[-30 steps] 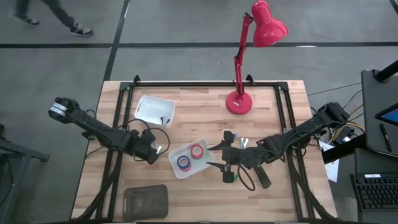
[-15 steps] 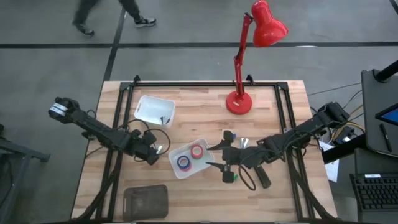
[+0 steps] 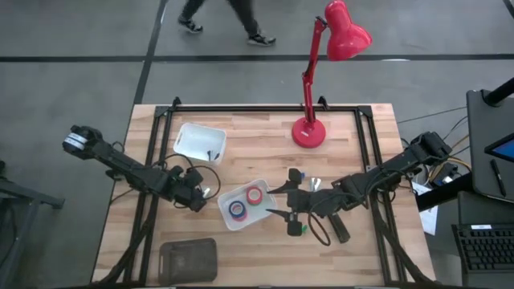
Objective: Pick and place Stapler, Stapler remover, tape
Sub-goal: Put the left light blue staple remover into the top white bin
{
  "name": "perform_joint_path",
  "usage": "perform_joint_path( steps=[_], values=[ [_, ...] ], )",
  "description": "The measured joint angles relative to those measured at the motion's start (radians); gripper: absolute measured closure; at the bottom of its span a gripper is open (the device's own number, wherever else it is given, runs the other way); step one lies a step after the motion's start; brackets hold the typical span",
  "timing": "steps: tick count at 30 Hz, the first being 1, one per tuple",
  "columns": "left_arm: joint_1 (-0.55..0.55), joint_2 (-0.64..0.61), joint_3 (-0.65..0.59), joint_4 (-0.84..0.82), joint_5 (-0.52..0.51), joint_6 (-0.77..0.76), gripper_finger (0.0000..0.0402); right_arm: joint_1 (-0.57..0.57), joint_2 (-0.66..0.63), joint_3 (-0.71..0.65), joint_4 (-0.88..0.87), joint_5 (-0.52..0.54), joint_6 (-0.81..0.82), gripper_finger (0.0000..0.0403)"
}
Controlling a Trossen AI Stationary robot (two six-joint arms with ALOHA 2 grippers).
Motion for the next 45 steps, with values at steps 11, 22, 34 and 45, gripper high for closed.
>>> perform_joint_path(
  steps=[11, 22, 34, 45],
  values=[
    [0.0, 0.0, -0.014, 0.012, 0.03, -0.015, 0.0332, 0.0, 0.0, 0.0, 0.0, 0.0, 0.003, 0.017],
    [0.0, -0.002, -0.021, 0.045, -0.014, 0.056, 0.0394, 0.0, 0.0, 0.0, 0.0, 0.0, 0.001, 0.017],
    [0.0, -0.003, 0.117, 0.0, -0.114, 0.219, 0.0395, 0.0, 0.0, 0.0, -0.001, 0.001, -0.001, 0.017],
    [0.004, -0.005, 0.261, -0.129, -0.414, 0.296, 0.0396, 0.0, 0.0, 0.0, -0.001, 0.001, -0.001, 0.017]
  ],
)
